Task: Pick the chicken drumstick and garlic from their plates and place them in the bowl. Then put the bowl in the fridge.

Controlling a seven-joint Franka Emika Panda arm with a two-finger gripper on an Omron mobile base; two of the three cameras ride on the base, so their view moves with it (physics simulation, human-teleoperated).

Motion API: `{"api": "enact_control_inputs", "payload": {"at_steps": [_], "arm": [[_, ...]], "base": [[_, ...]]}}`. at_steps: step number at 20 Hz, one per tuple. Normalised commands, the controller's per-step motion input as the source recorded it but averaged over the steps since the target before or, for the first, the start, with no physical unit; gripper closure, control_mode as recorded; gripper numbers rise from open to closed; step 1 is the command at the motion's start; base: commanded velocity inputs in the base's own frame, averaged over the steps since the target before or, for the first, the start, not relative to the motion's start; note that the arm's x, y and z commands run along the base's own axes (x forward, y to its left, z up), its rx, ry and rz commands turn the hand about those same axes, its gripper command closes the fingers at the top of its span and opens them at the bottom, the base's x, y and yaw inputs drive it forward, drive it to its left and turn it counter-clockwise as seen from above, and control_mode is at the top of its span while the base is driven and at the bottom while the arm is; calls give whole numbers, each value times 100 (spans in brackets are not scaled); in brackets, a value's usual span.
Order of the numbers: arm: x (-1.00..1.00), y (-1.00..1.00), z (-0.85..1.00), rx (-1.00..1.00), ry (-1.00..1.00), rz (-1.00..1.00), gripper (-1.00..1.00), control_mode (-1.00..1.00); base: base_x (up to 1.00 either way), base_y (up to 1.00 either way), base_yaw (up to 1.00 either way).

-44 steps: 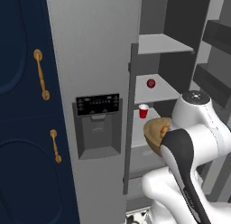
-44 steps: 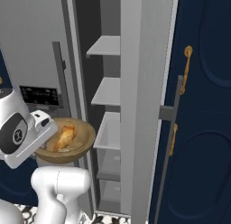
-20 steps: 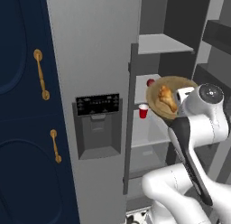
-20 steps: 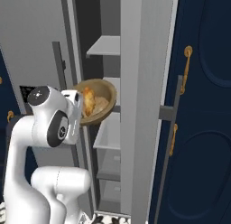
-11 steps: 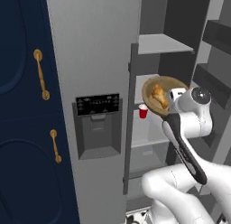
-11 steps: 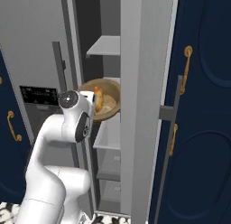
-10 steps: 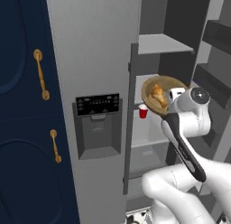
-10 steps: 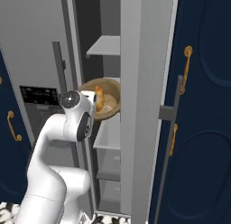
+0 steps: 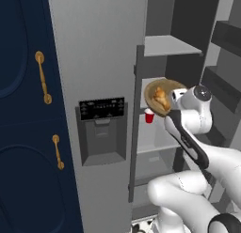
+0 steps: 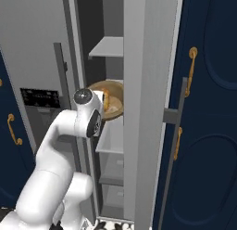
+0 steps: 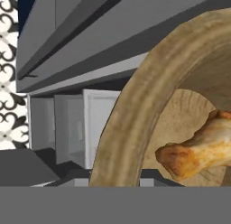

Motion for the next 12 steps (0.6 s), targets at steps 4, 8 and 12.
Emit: {"api": "enact_control_inputs", "payload": {"at_steps": [4, 8, 12], "arm": [[46, -32, -1, 0, 2, 9, 100, -100], [53, -4, -12, 0, 0, 5, 100, -100], [62, 0, -24, 0, 5, 0, 100, -100]], "base": [[0, 0, 0], [0, 0, 0], [0, 0, 0]]}}
